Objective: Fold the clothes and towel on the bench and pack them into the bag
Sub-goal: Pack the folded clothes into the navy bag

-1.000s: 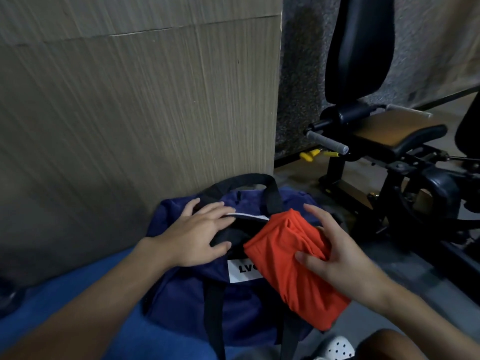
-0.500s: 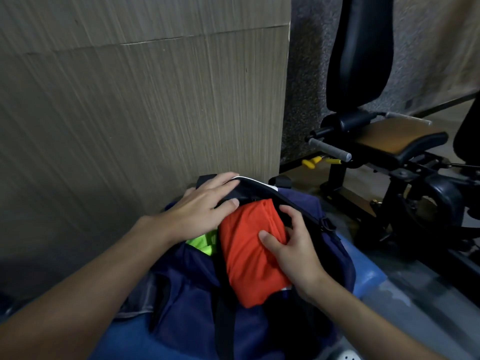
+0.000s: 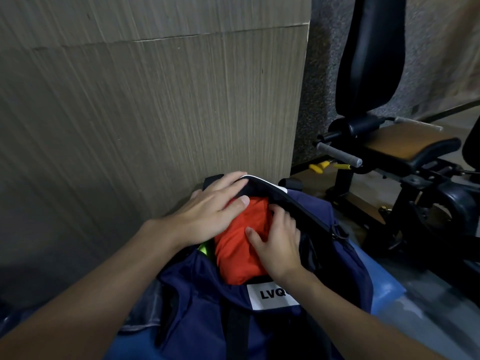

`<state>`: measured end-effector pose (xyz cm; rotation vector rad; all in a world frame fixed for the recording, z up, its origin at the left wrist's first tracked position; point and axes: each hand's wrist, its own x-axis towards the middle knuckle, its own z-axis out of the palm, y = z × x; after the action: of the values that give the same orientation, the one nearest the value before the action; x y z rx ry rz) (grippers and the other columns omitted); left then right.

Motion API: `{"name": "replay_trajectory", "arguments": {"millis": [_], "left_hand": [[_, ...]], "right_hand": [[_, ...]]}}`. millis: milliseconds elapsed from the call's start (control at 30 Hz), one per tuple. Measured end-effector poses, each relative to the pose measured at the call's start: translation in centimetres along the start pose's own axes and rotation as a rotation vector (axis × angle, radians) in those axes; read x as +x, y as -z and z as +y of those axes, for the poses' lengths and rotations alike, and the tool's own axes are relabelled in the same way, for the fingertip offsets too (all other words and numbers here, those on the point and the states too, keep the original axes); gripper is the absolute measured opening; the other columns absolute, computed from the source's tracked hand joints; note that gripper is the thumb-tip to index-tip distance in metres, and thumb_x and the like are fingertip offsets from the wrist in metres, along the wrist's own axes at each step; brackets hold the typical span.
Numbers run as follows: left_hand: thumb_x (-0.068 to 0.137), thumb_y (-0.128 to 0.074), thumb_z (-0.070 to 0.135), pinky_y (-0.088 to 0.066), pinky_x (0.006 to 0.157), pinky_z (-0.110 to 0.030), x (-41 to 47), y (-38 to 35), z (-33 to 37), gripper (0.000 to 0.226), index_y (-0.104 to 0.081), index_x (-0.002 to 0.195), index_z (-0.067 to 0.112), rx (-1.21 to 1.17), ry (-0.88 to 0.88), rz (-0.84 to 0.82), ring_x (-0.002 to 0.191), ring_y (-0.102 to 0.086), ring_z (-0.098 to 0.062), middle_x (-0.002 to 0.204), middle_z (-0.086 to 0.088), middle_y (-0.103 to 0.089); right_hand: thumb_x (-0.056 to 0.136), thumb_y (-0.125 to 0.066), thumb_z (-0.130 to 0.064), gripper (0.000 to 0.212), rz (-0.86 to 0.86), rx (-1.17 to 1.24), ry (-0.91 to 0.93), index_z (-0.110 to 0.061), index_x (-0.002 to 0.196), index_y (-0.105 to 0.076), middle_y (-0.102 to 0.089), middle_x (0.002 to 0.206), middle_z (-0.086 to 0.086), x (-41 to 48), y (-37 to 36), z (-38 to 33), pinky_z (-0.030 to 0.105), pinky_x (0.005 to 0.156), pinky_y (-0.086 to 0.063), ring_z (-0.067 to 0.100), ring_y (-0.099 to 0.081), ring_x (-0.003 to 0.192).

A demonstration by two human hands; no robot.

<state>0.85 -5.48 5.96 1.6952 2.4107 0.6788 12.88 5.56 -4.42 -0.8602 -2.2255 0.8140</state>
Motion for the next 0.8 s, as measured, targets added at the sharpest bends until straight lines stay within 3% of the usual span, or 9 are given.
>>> {"name": "replay_trajectory", "arguments": {"millis": [100, 200, 267, 333, 433, 567, 700, 800], "left_hand": [[0.083, -0.017, 0.071, -0.019, 0.120, -0.049, -0.3, -0.2, -0.1, 0.085, -0.031, 0.154, 0.027, 0.072, -0.034, 0.000, 0.146, -0.014, 0.006, 0.159, 0.028, -0.015], [0.081, -0.011, 0.071, -0.016, 0.120, -0.049, -0.6, -0.3, -0.4, 0.087, -0.028, 0.155, 0.029, 0.165, -0.015, -0.018, 0.148, -0.009, 0.002, 0.161, 0.021, -0.015], [0.079, -0.007, 0.072, -0.012, 0.121, -0.050, -0.9, -0.2, -0.6, 0.090, -0.026, 0.156, 0.028, 0.205, 0.014, -0.050, 0.148, -0.006, 0.002, 0.162, 0.021, -0.013], [0.080, -0.007, 0.071, -0.012, 0.121, -0.049, -1.1, -0.1, -0.7, 0.089, -0.025, 0.156, 0.027, 0.206, 0.005, -0.055, 0.148, -0.006, 0.003, 0.162, 0.022, -0.011], [0.085, -0.013, 0.068, -0.015, 0.121, -0.048, -1.2, 0.0, -1.1, 0.084, -0.024, 0.156, 0.026, 0.171, -0.029, -0.035, 0.148, -0.010, 0.004, 0.162, 0.023, -0.009], [0.091, -0.021, 0.061, -0.022, 0.120, -0.047, -1.4, 0.2, -0.9, 0.075, -0.030, 0.155, 0.022, 0.078, -0.097, 0.014, 0.147, -0.017, 0.003, 0.162, 0.023, -0.015], [0.100, -0.032, 0.045, -0.024, 0.121, -0.041, -1.3, 1.3, 0.5, 0.064, -0.028, 0.156, 0.015, -0.034, -0.180, 0.073, 0.145, -0.019, 0.006, 0.160, 0.024, -0.017], [0.098, -0.032, 0.051, -0.024, 0.120, -0.048, -1.9, 2.0, 0.5, 0.060, -0.045, 0.148, 0.020, 0.068, -0.210, 0.080, 0.148, -0.018, 0.000, 0.162, 0.019, -0.015]], "right_hand": [[0.084, -0.057, -0.044, 0.058, 0.105, -0.117, 0.421, -0.018, 0.134, -0.045, -0.045, 0.141, 0.003, -1.3, 1.0, 0.0, 0.043, 0.107, -0.030, 0.023, -0.039, 0.131], [0.090, -0.051, -0.042, 0.050, -0.033, -0.236, 0.689, -0.021, 0.135, -0.049, -0.041, 0.148, 0.002, -1.9, 1.3, 0.0, 0.047, 0.114, -0.022, 0.022, -0.031, 0.142], [0.094, -0.041, -0.051, 0.056, -0.173, -0.309, 0.670, -0.025, 0.144, -0.043, -0.031, 0.157, 0.000, -1.4, 0.9, 0.2, 0.050, 0.119, -0.009, 0.020, -0.012, 0.151], [0.095, -0.030, -0.061, 0.066, -0.293, -0.347, 0.589, -0.030, 0.153, -0.024, -0.011, 0.164, -0.002, -0.8, 0.3, 0.3, 0.052, 0.120, 0.004, 0.018, 0.009, 0.151], [0.093, -0.026, -0.067, 0.073, -0.390, -0.359, 0.526, -0.038, 0.155, -0.001, 0.007, 0.165, -0.005, 0.1, -0.8, 0.2, 0.052, 0.120, 0.009, 0.017, 0.023, 0.148], [0.092, -0.025, -0.070, 0.075, -0.472, -0.354, 0.409, -0.042, 0.153, 0.009, 0.013, 0.164, -0.006, 1.7, -2.7, -0.4, 0.053, 0.120, 0.008, 0.019, 0.023, 0.148], [0.093, -0.025, -0.069, 0.074, -0.561, -0.393, 0.273, -0.040, 0.153, 0.006, 0.012, 0.164, -0.005, 3.6, -4.2, -1.4, 0.055, 0.120, 0.004, 0.025, 0.013, 0.150], [0.092, -0.024, -0.069, 0.072, -0.557, -0.404, 0.264, -0.040, 0.154, 0.000, 0.001, 0.165, -0.003, 3.7, -4.6, -1.6, 0.057, 0.119, 0.001, 0.026, 0.003, 0.151]]}}
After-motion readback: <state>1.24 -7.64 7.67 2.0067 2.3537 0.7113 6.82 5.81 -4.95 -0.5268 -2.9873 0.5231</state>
